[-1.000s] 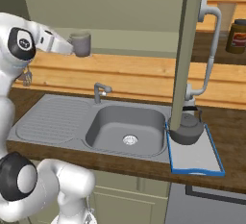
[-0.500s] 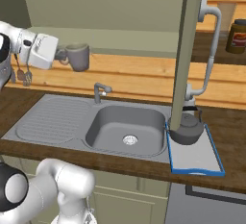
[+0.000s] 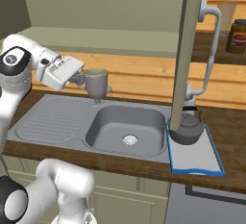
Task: Pick the kettle from the counter and place it on the tray. Then pick the mug from the cabinet and place it on the tray. Then close the cabinet doors.
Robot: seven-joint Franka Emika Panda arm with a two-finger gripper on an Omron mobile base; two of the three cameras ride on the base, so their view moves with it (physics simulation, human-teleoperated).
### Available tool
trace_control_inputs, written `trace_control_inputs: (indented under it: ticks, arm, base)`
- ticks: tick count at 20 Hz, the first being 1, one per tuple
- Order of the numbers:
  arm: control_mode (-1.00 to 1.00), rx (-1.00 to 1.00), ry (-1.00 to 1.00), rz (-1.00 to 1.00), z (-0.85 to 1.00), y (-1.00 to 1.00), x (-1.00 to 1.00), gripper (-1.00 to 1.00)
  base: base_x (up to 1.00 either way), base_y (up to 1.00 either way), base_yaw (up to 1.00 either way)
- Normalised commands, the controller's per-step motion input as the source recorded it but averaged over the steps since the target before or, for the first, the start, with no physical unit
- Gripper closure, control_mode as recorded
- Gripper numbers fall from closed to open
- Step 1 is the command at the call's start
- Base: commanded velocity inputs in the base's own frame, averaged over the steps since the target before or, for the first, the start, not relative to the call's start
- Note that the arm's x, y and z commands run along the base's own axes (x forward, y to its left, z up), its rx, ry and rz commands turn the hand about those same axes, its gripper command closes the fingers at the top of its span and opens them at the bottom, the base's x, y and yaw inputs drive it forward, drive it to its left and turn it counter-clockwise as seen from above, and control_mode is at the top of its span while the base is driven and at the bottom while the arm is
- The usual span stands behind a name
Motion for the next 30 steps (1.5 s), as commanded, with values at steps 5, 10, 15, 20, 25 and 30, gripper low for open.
trace_control_inputs:
  ticks: [5,10,15,20,25,30]
  arm:
    - [-1.0,0.0,0.38,-0.24,-0.82,-0.56,0.0,1.0]
    - [-1.0,0.0,0.23,-0.16,-0.72,-0.68,0.18,1.0]
    - [-1.0,-0.01,0.03,-0.03,-0.51,-0.68,0.14,1.0]
    - [-1.0,0.0,-0.08,0.13,-0.48,-0.61,-0.02,1.0]
    - [-1.0,0.06,-0.1,0.34,-0.41,-0.6,0.04,1.0]
    - [-1.0,0.05,-0.04,0.28,-0.4,-0.32,0.12,1.0]
  base:
    - [0.0,0.0,0.0]
    - [0.0,0.0,0.0]
    - [0.0,0.0,0.0]
    - [0.0,0.0,0.0]
    - [0.0,0.0,0.0]
    - [0.0,0.0,0.0]
